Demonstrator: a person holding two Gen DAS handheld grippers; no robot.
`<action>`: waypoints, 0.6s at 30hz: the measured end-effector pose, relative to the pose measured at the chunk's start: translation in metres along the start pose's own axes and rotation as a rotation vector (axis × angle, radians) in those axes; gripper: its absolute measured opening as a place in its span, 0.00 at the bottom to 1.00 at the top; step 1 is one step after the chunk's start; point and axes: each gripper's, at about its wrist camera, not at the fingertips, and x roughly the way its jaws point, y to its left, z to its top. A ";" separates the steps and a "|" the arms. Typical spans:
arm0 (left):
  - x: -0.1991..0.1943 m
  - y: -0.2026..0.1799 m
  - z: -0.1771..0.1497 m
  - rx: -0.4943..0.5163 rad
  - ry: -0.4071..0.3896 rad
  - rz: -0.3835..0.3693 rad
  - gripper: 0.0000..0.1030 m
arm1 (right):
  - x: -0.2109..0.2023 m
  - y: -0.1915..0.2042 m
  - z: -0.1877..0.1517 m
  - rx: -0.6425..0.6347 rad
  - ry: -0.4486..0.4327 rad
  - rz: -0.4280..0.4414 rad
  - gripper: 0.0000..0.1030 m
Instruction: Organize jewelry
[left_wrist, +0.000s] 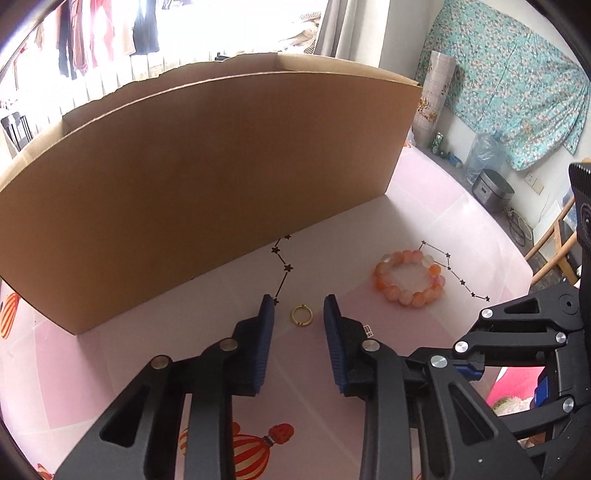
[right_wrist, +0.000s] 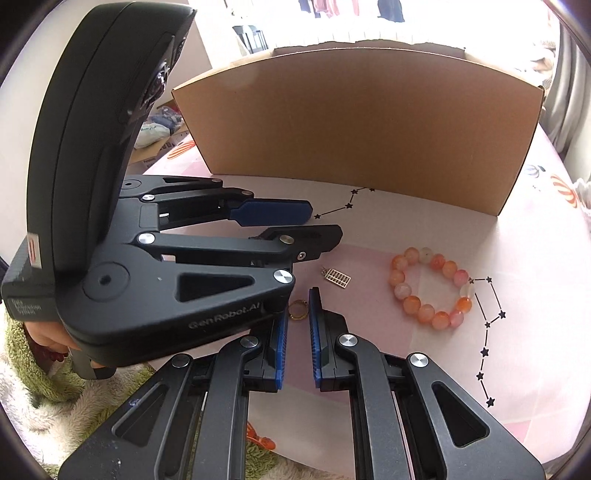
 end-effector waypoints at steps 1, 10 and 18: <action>0.000 -0.001 0.000 0.007 -0.001 0.012 0.22 | 0.000 0.000 0.000 0.001 0.000 0.000 0.09; -0.002 0.006 -0.008 -0.012 -0.012 0.046 0.07 | -0.003 -0.003 0.000 0.001 0.002 -0.010 0.09; -0.014 0.029 -0.023 -0.092 -0.018 0.082 0.02 | -0.001 0.005 0.004 -0.004 0.010 -0.026 0.09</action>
